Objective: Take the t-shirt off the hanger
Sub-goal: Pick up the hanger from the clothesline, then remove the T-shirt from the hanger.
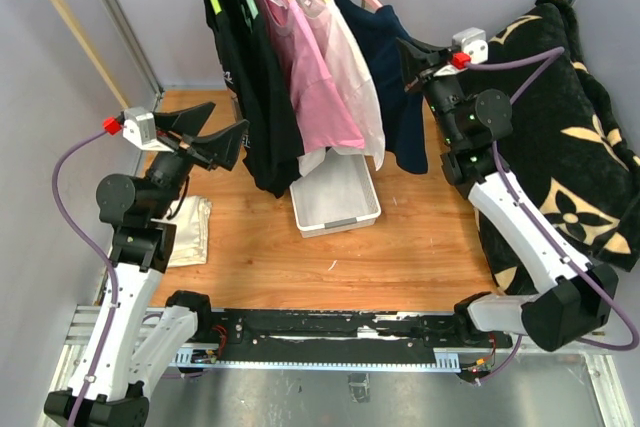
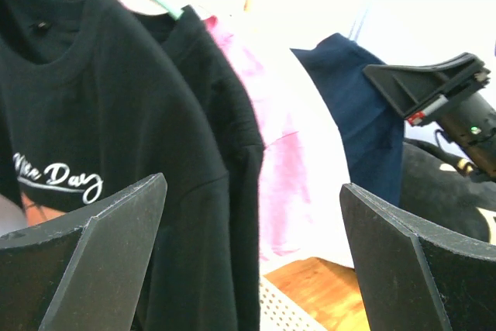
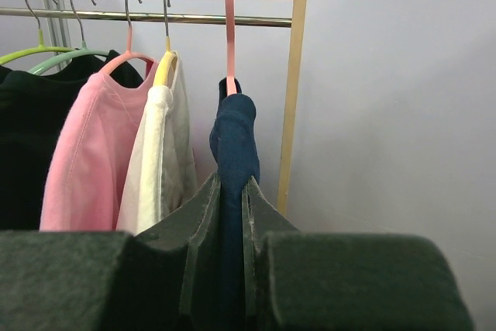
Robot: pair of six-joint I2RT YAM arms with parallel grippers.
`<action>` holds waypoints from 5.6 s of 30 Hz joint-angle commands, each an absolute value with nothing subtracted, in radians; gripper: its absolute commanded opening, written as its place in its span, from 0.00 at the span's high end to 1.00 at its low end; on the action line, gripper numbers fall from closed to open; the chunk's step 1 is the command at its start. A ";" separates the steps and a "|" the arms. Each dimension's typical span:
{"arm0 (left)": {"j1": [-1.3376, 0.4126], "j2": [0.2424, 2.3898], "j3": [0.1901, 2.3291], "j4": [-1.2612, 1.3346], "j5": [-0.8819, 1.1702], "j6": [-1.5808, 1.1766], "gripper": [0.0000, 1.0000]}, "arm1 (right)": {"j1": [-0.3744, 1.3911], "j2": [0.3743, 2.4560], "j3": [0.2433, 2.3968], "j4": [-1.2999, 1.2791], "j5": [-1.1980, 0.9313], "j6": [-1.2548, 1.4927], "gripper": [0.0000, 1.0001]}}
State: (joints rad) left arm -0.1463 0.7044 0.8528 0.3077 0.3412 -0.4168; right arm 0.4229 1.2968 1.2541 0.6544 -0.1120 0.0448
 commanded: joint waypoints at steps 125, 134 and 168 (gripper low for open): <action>-0.916 1.605 1.646 0.278 -0.176 -0.186 0.00 | 0.433 0.275 0.843 0.107 0.115 -0.116 0.99; -0.919 1.788 1.846 0.225 -0.116 -0.238 0.00 | 0.433 0.236 0.807 0.100 0.096 -0.118 0.99; -0.920 1.906 1.922 0.235 0.068 -0.250 1.00 | 0.434 0.235 0.730 0.184 0.098 -0.124 0.99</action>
